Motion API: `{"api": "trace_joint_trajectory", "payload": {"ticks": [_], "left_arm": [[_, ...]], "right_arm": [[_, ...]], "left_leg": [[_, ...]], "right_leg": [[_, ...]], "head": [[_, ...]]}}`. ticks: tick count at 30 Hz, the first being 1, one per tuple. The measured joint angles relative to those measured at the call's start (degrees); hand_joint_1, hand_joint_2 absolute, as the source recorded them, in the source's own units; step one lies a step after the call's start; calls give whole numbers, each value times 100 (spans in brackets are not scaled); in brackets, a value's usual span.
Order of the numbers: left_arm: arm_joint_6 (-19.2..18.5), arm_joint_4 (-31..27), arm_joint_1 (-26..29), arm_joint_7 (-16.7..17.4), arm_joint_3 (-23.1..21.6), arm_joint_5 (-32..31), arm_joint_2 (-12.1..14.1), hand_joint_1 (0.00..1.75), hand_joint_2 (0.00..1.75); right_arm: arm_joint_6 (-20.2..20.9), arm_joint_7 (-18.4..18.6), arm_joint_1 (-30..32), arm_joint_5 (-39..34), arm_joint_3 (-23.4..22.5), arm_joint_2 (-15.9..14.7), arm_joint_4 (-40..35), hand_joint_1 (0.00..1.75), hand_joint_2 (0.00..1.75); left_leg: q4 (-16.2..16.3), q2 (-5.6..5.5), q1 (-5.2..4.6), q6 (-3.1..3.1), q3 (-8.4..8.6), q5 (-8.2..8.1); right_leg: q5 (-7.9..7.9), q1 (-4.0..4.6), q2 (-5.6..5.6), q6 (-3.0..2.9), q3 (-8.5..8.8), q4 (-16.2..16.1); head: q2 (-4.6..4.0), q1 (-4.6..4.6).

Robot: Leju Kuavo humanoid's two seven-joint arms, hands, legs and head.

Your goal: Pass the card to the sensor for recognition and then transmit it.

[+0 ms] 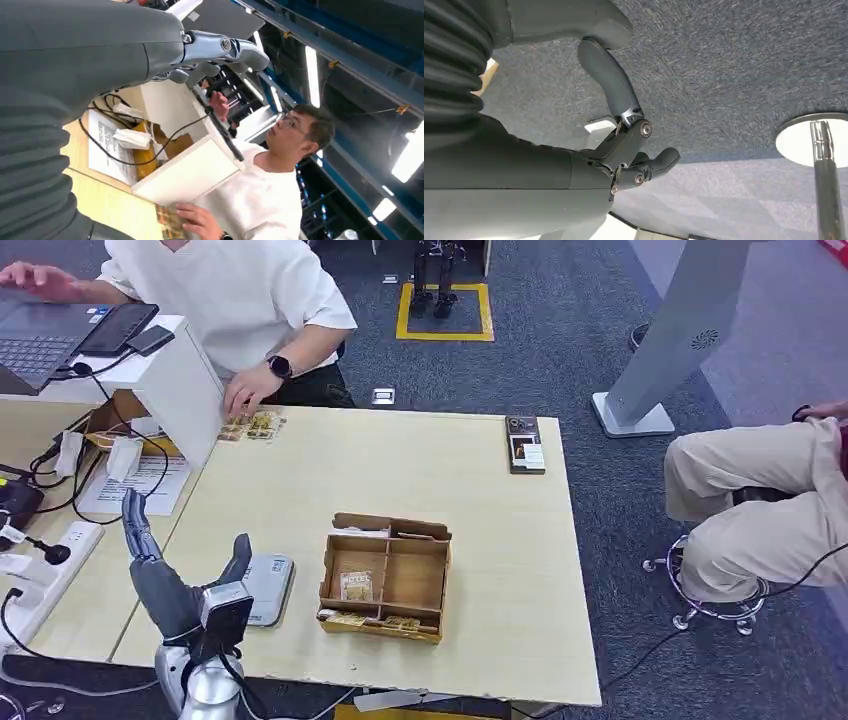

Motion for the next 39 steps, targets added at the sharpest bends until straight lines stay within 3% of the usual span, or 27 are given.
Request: {"api": "trace_joint_trajectory", "payload": {"ticks": [7,13,22,29,39], "left_arm": [[0,-175,211,-159,-664,-306,65,0,175],[0,-313,439,-159,-1522,-56,179,0,175],[-120,-326,473,-159,-2745,341,614,0,175],[-380,-326,471,-159,-3237,459,844,0,175],[-487,-275,453,-144,-3471,111,964,0,175]], "right_arm": [[2,-116,2,53,0,-7,11,0,175],[0,-170,-1,39,0,-39,22,0,175],[0,-247,0,15,0,-114,61,0,175],[0,-245,0,7,0,-144,94,0,175],[2,-245,1,20,0,-162,105,0,175]], "left_leg": [[0,-1,-1,0,-2,0],[0,-2,-3,3,-3,-2],[0,-1,-2,3,-2,-2],[0,-1,-2,3,-3,-2],[0,-1,-2,3,-3,-2]], "right_leg": [[0,-1,-3,0,-1,0],[-1,-2,-5,1,-1,-1],[-1,-1,-4,1,-1,-1],[-1,-1,-4,1,-2,-1],[-1,-2,-4,1,-2,-1]], "head": [[0,0],[0,2],[2,0],[0,0],[0,2]]}}
